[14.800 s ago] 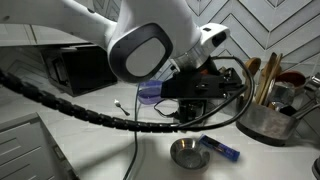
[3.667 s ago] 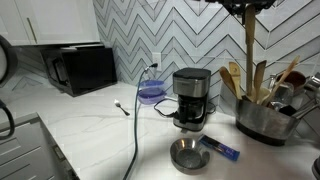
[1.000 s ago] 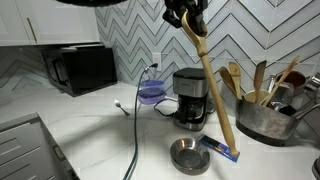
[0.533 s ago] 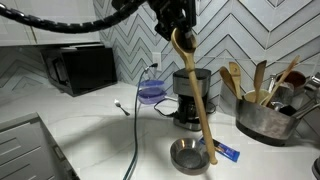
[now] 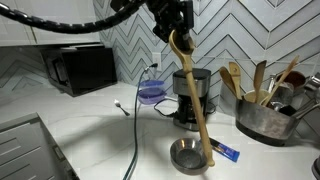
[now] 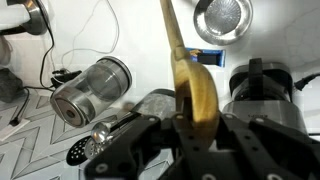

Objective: Remove one wooden spoon from the utensil holder

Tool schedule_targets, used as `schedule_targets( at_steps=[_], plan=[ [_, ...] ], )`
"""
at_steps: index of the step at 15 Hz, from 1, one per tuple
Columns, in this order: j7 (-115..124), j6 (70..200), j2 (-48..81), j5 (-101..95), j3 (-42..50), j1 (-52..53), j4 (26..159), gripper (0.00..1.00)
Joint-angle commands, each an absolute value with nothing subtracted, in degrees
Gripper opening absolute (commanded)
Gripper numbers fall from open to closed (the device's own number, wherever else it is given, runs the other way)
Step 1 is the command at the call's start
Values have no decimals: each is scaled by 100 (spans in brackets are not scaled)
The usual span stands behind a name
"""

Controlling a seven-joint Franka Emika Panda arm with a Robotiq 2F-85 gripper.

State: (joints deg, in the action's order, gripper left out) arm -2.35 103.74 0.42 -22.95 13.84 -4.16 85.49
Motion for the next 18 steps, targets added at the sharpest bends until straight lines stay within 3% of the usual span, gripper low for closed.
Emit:
schedule_targets(
  at_steps=[1,10,17,18],
  plan=[
    [-261,9446,286,-2710,904,-346,8044,4],
    [-358,7104,1289,-3724,-299,647,6396,4],
    [-370,7333,2001,-4698,-601,1447,5847,4],
    [-277,7342,1890,-4593,-570,1396,6102,16]
  ],
)
